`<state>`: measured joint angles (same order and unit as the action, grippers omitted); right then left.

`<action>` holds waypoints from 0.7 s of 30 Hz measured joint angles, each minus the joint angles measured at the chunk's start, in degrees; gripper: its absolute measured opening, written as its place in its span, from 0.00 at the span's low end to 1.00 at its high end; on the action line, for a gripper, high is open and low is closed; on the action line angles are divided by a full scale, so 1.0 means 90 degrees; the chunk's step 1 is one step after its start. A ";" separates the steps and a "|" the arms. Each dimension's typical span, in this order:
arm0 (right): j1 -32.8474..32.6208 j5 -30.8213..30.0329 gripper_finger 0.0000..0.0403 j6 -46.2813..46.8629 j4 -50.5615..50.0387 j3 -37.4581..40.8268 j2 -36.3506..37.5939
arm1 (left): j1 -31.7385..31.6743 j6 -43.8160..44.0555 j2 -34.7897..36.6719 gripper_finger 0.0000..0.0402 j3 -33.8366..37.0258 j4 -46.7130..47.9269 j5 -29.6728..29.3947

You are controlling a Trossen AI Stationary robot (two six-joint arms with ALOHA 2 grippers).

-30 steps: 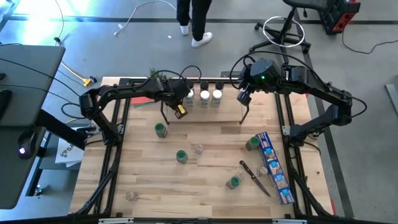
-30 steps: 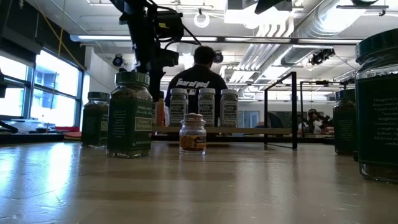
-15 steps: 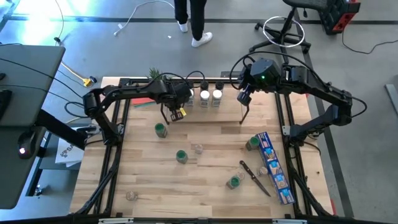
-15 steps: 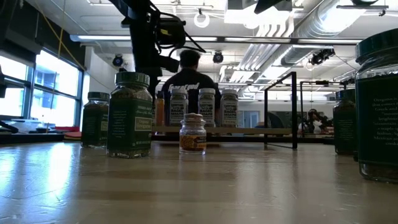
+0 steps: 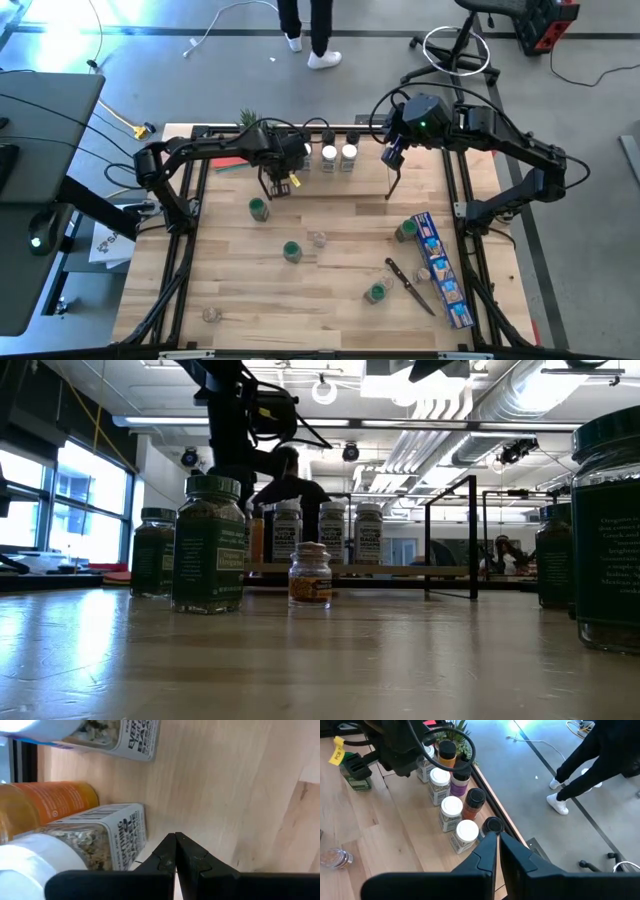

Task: Shelf spices
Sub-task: Adjust the white seasoning bottle

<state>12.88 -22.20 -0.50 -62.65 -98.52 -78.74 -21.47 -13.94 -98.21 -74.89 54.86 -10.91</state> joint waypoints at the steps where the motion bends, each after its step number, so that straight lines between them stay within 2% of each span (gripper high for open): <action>1: 0.0000 0.0000 0.03 -0.0002 0.0002 0.0000 0.0000 | -0.0025 -0.0015 0.0000 0.00 0.0000 0.0008 -0.0003; 21: 0.0000 0.0000 0.03 0.0001 0.0085 0.0000 0.0000 | -0.0171 -0.0589 -0.0308 0.00 -0.0002 0.0169 -0.0377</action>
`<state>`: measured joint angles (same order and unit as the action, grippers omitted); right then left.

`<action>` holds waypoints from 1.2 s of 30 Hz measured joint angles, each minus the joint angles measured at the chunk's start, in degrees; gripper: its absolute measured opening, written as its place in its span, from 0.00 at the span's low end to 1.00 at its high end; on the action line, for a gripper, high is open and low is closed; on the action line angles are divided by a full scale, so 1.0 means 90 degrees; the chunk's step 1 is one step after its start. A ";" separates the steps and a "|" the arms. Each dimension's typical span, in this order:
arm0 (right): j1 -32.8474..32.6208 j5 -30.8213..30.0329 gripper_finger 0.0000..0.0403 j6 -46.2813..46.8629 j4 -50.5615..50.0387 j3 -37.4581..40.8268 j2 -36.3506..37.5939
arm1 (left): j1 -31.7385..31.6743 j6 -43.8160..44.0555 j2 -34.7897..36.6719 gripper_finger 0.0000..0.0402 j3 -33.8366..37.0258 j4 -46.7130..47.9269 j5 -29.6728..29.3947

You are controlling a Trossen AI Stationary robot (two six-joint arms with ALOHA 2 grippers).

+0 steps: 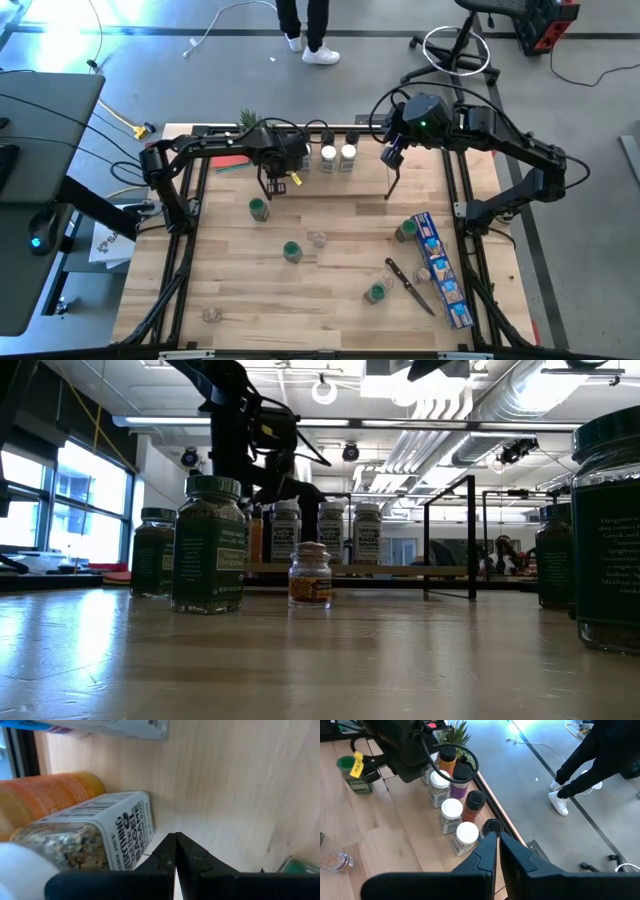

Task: Shelf spices
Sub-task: Adjust the white seasoning bottle, then put the green seasoning bottle on the shelf aligned with the white seasoning bottle

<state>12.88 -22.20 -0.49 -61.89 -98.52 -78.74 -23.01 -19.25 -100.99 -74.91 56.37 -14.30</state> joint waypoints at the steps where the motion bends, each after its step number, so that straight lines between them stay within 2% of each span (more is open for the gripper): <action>1: 0.0000 0.0000 0.03 0.0000 0.0000 0.0000 0.0000 | 0.0001 -0.0007 0.0002 0.00 0.0000 0.0017 0.0000; 14: 0.0000 0.0020 0.03 -0.0007 0.0002 0.0000 0.0000 | 0.0225 0.0003 0.0227 0.00 -0.0215 0.0270 0.0133; 24: 0.0036 0.0208 0.03 -0.0366 0.0007 0.0000 0.0000 | 0.0888 0.0683 0.1010 0.00 -0.1212 0.0912 0.1598; 28: 0.0138 0.0307 0.03 -0.0384 0.0007 0.0000 0.0000 | 0.1292 0.1204 0.1560 0.00 -0.1217 0.1492 0.2527; 31: 0.0238 0.0402 0.03 -0.0384 0.0010 0.0000 0.0000 | 0.1669 0.1744 0.1998 0.00 -0.0956 0.1915 0.2908; 36: 0.0348 0.0408 0.03 -0.0385 0.0010 0.0000 0.0000 | 0.2058 0.3862 0.2841 0.06 0.0278 0.2073 0.3146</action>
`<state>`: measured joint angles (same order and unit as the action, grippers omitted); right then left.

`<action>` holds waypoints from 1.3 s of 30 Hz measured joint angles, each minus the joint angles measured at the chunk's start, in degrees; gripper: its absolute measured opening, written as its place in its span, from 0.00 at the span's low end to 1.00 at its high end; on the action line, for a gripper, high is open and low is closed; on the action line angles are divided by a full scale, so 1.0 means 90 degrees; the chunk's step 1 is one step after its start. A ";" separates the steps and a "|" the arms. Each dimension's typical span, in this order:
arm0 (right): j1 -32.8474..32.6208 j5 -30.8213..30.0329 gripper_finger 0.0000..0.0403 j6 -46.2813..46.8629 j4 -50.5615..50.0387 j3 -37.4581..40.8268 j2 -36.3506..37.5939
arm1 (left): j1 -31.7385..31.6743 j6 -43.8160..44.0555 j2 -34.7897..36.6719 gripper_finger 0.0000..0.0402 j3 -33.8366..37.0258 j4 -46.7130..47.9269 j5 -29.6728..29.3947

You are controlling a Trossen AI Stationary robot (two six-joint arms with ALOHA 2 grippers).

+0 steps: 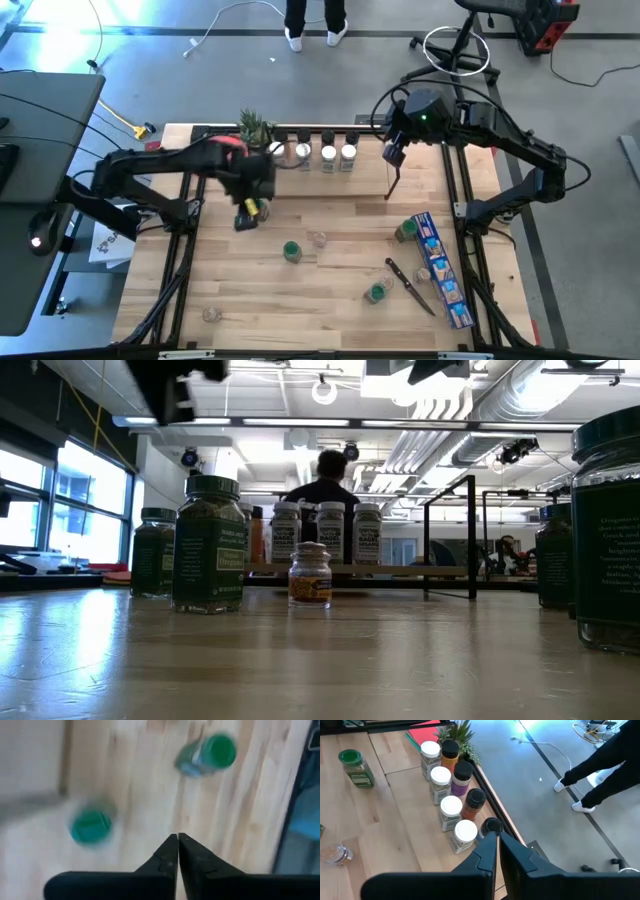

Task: Shelf spices
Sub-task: Put the green seasoning bottle on the shelf aligned with the white seasoning bottle

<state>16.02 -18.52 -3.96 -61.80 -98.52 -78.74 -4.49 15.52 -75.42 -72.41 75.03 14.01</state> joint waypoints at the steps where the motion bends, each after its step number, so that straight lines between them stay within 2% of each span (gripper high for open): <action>1: 0.0016 0.0005 0.03 -0.0001 0.0000 0.0000 0.0000 | 0.0018 0.0532 0.0161 0.09 0.0256 -0.0037 0.0127; 4: 0.0028 0.0007 0.03 -0.0032 0.0004 0.0000 0.0000 | 0.0026 0.2101 0.0613 0.21 0.1001 -0.0362 0.0398; 8: 0.0032 0.0010 0.03 -0.0073 0.0128 0.0000 0.0000 | 0.0018 0.3942 0.0995 0.41 0.1796 -0.1009 0.0388; 12: 0.0058 0.0012 0.03 -0.0135 0.0293 0.0000 0.0000 | 0.0004 0.5119 0.1068 0.59 0.2303 -0.1590 0.0008; 15: 0.0058 0.0012 0.03 -0.0121 0.0368 0.0000 0.0000 | 0.0000 0.5477 0.0976 0.68 0.2512 -0.2023 -0.0458; 21: 0.0055 0.0014 0.03 -0.0118 0.0345 0.0000 0.0000 | 0.0002 0.5752 0.0610 0.71 0.2554 -0.2447 -0.1499; 33: 0.0055 0.0012 0.03 -0.0056 0.0330 0.0000 0.0000 | 0.0018 0.5605 -0.0270 0.71 0.2552 -0.2839 -0.2035; 39: 0.0055 0.0015 0.03 0.0004 0.0328 0.0000 0.0000 | 0.0055 0.6123 -0.0285 0.71 0.2551 -0.2845 -0.2495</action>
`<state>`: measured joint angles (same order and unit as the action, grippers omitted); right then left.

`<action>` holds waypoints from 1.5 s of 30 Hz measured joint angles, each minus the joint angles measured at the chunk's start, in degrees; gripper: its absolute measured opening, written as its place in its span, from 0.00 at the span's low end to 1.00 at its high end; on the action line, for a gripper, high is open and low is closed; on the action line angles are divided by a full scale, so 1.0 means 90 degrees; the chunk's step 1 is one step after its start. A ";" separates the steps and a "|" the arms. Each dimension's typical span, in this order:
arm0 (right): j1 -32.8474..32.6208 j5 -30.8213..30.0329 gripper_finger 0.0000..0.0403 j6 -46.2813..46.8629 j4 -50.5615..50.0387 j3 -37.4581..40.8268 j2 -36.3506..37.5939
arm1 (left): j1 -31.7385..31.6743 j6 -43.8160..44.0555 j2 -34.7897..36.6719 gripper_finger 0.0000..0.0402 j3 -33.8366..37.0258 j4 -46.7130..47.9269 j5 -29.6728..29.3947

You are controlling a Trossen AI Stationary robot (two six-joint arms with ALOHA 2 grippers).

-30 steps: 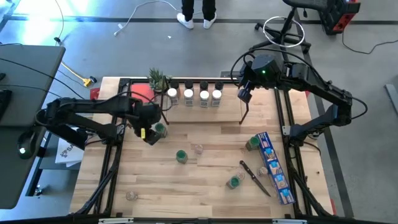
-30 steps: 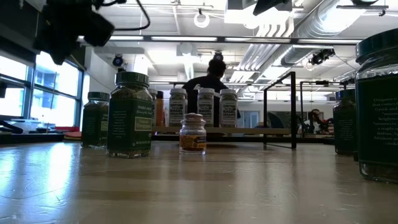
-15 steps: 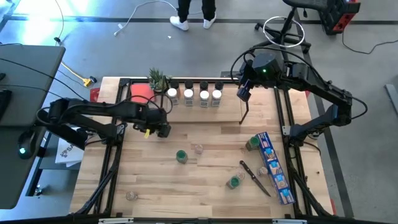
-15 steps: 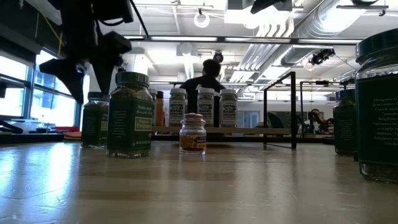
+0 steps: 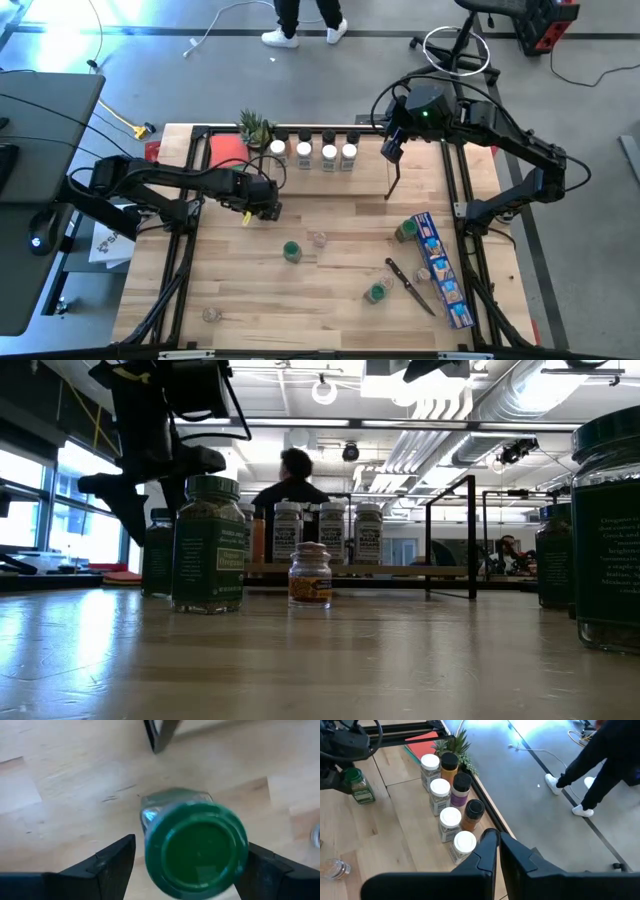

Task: Shelf spices
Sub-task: Put the green seasoning bottle on the shelf aligned with the white seasoning bottle

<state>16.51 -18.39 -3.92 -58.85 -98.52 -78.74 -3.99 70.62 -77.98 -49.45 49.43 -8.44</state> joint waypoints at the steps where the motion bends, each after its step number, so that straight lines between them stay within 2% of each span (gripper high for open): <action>1: 0.0000 0.0000 0.03 0.0000 0.0001 0.0000 0.0000 | 0.0000 0.0103 0.0002 0.71 0.0000 -0.0002 -0.0057; 9: 0.0000 0.0000 0.03 -0.0005 0.0002 0.0000 0.0000 | -0.0002 0.0418 0.0003 0.69 0.0000 -0.0001 -0.0271; 12: 0.0000 0.0000 0.03 -0.0005 0.0002 0.0000 0.0000 | 0.0000 0.0416 0.0003 0.64 -0.0005 -0.0002 -0.0270; 17: 0.0000 0.0000 0.03 -0.0002 0.0002 0.0000 0.0000 | 0.0000 0.0257 0.0019 0.48 -0.0014 0.0007 -0.0225; 22: 0.0000 0.0000 0.03 -0.0015 0.0002 0.0000 0.0000 | 0.0072 -0.0215 0.0021 0.47 -0.0103 0.0044 0.0073; 27: 0.0000 0.0000 0.03 -0.0074 0.0002 0.0000 0.0000 | 0.0205 -0.1576 0.0027 0.47 -0.0499 0.0101 0.0544; 34: 0.0000 0.0000 0.03 -0.0145 0.0002 0.0000 0.0000 | 0.0210 -0.4239 0.0022 0.47 -0.1689 0.0598 0.2047; 37: 0.0000 0.0000 0.03 -0.0168 0.0002 0.0000 0.0000 | 0.0116 -0.5453 -0.0026 0.47 -0.2404 0.0703 0.1964; 40: 0.0000 0.0000 0.03 -0.0189 0.0002 0.0000 0.0000 | -0.0070 -0.6828 -0.0265 0.47 -0.3042 0.0687 0.1455; 45: 0.0000 -0.0002 0.03 -0.0288 0.0006 0.0000 0.0002 | -0.0709 -0.8029 -0.1142 0.47 -0.4084 0.1047 0.1190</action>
<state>16.51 -18.41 -6.51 -58.80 -98.52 -78.72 -10.37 -1.64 -88.26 -86.20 58.85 2.26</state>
